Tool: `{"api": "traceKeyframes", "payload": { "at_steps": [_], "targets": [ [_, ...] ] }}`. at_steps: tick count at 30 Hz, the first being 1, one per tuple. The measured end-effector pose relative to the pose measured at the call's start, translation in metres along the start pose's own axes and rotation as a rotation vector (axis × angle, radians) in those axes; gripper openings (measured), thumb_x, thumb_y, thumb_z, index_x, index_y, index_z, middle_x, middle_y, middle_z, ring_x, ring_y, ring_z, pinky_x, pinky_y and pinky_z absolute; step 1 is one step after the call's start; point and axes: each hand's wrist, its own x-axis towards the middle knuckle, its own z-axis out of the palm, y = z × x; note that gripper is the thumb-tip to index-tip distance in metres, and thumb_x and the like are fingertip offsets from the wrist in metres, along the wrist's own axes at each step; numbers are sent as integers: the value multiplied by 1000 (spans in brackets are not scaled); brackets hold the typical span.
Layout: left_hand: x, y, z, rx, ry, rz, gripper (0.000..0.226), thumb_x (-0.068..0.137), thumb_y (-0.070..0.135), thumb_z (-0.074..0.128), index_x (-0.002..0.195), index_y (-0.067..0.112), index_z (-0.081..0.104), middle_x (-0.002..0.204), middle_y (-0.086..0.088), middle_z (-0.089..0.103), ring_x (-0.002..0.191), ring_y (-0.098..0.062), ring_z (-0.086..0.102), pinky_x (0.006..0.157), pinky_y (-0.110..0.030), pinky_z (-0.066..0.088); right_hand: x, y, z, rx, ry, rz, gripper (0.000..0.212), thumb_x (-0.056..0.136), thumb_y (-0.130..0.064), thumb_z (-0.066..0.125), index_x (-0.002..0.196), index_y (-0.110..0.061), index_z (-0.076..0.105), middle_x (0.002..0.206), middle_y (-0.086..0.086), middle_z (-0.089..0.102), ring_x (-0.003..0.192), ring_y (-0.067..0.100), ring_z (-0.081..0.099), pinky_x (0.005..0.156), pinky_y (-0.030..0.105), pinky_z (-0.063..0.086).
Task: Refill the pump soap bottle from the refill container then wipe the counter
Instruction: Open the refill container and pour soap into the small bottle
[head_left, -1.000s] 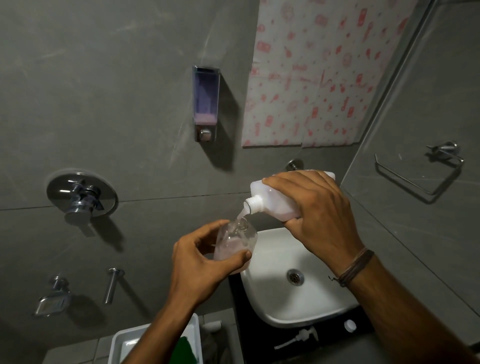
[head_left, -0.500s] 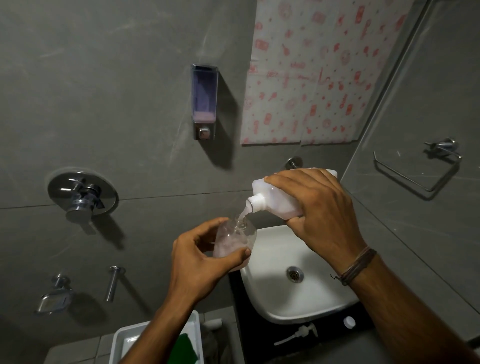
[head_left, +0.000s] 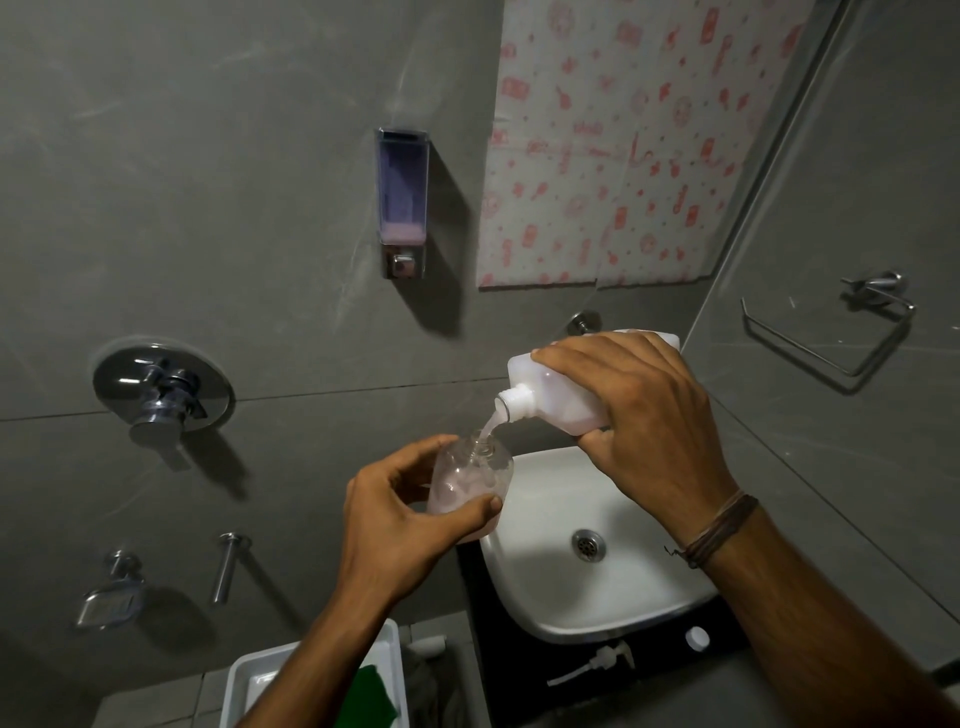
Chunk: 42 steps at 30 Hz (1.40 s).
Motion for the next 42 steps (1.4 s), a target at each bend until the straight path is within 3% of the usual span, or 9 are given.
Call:
{"api": "traceKeyframes", "payload": {
  "at_steps": [24,42],
  "targets": [
    [-4,4,7,-5,-14,27,57,56,48,98,109,54,78,102,25,82,93,-2,80,75,-10,59,-6,8,-5,-29,-10,-2,56,75,-17,85,128,-20,70,125,0,73,116,26,66,105,48,48],
    [-2,2,13,-13,-29,-11,61,56,50,98,114,44,80,105,22,83,97,-6,80,76,-15,62,-7,15,-7,-38,2,-9,50,80,-17,78,128,-23,70,124,-5,72,117,23,65,107,43,44]
  ]
}}
